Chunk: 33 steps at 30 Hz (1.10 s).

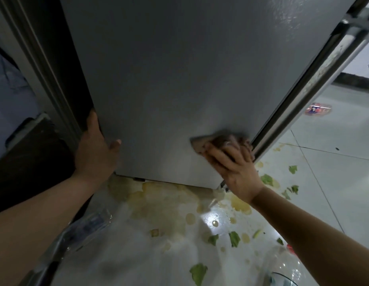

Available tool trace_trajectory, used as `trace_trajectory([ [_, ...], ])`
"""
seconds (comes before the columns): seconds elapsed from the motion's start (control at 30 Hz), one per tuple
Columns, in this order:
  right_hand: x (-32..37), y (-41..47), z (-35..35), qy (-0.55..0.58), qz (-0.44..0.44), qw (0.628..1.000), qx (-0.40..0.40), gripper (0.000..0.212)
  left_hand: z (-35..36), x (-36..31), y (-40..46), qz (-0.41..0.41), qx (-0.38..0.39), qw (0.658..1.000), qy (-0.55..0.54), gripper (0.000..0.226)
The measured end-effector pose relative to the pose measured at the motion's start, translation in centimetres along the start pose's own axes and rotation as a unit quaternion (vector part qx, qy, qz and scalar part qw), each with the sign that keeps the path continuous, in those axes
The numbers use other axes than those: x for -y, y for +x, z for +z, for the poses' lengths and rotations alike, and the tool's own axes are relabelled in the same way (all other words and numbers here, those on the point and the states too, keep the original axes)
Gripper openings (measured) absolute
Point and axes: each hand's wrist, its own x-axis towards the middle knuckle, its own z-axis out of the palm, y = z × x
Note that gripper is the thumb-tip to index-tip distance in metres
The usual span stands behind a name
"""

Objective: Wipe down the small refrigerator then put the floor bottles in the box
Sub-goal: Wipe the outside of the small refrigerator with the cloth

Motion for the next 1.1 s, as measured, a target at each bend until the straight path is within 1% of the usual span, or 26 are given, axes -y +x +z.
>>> trace_trajectory([
  [0.07,1.5,-0.6,0.9,-0.043,-0.115,0.988,0.097,0.062,0.0,0.0,0.0,0.001,0.004,1.000,-0.003,0.082],
  [0.13,2.8,-0.5,0.8,-0.060,-0.157,0.967,0.192,0.072,-0.1,0.1,0.1,0.000,0.007,1.000,-0.001,0.083],
  [0.17,3.3,-0.3,0.6,-0.067,-0.170,0.960,0.214,0.075,-0.2,0.3,0.1,0.000,0.009,1.000,-0.003,0.083],
  [0.2,3.3,-0.1,0.3,-0.079,-0.183,0.956,0.215,0.077,-0.4,0.4,0.0,0.003,0.013,1.000,-0.009,0.083],
  [0.23,3.0,0.4,0.0,-0.095,-0.188,0.958,0.192,0.076,-0.6,0.5,0.0,0.009,0.019,1.000,-0.015,0.083],
  [0.3,1.6,2.5,-0.6,-0.093,-0.160,0.980,0.079,0.066,-1.0,0.9,-0.1,0.020,0.034,0.999,-0.031,0.084],
  [0.33,1.1,3.9,-0.8,-0.077,-0.119,0.990,0.013,0.060,-1.1,1.1,0.0,0.023,0.041,0.998,-0.038,0.085],
  [0.4,1.2,6.6,-1.1,-0.032,-0.027,0.994,-0.098,0.044,-1.2,1.5,0.0,0.028,0.048,0.997,-0.047,0.088],
  [0.43,1.7,7.3,-0.9,-0.009,0.005,0.992,-0.126,0.039,-1.2,1.6,0.0,0.029,0.054,0.997,-0.049,0.089],
  [0.47,2.4,7.6,-0.5,0.008,0.020,0.991,-0.130,0.038,-1.1,1.8,0.0,0.030,0.060,0.997,-0.050,0.092],
  [0.5,3.2,7.5,0.0,0.007,0.015,0.993,-0.113,0.039,-1.0,1.9,0.0,0.032,0.063,0.996,-0.049,0.093],
  [0.53,4.0,7.2,0.5,-0.012,-0.014,0.997,-0.080,0.042,-1.0,2.1,0.0,0.036,0.063,0.996,-0.049,0.094],
  [0.57,4.9,6.7,1.0,-0.043,-0.066,0.996,-0.032,0.049,-1.0,2.2,0.1,0.039,0.062,0.996,-0.050,0.095],
  [0.6,5.8,6.3,1.4,-0.076,-0.130,0.988,0.044,0.060,-1.0,2.3,0.2,0.041,0.065,0.996,-0.054,0.096],
  [0.63,6.8,6.1,1.4,-0.104,-0.183,0.969,0.129,0.071,-1.1,2.3,0.3,0.042,0.072,0.995,-0.060,0.097],
  [0.67,7.6,6.2,1.2,-0.128,-0.218,0.948,0.194,0.078,-1.2,2.4,0.4,0.045,0.079,0.993,-0.070,0.098],
  [0.7,8.2,6.4,1.0,-0.136,-0.238,0.935,0.226,0.081,-1.4,2.6,0.4,0.044,0.089,0.992,-0.083,0.099],
  [0.73,8.3,6.7,0.8,-0.139,-0.250,0.930,0.230,0.081,-1.5,2.9,0.5,0.038,0.102,0.989,-0.097,0.099],
  [0.8,7.6,7.4,0.5,-0.136,-0.244,0.943,0.183,0.078,-1.9,3.5,0.5,0.014,0.129,0.984,-0.119,0.098],
  [0.83,6.9,8.3,0.2,-0.120,-0.219,0.959,0.133,0.074,-2.0,3.9,0.5,-0.001,0.143,0.982,-0.120,0.095],
  [0.9,5.8,10.7,-0.5,-0.061,-0.136,0.989,0.002,0.057,-2.0,4.5,0.3,-0.022,0.168,0.980,-0.108,0.089],
  [0.93,5.7,11.9,-0.7,-0.029,-0.096,0.993,-0.057,0.048,-2.0,4.8,0.2,-0.025,0.176,0.979,-0.104,0.087],
  [0.97,5.8,12.8,-0.8,-0.005,-0.063,0.994,-0.092,0.042,-2.0,5.0,0.2,-0.026,0.183,0.977,-0.103,0.086],
  [1.03,6.6,13.4,-0.3,0.010,-0.038,0.993,-0.109,0.041,-1.9,5.3,0.2,-0.031,0.197,0.974,-0.105,0.090],
  [1.07,7.2,13.3,0.1,0.003,-0.053,0.994,-0.095,0.043,-2.0,5.4,0.2,-0.036,0.203,0.973,-0.107,0.092],
  [1.1,8.1,13.0,0.7,-0.012,-0.087,0.994,-0.067,0.044,-2.1,5.5,0.2,-0.039,0.207,0.972,-0.108,0.092],
])
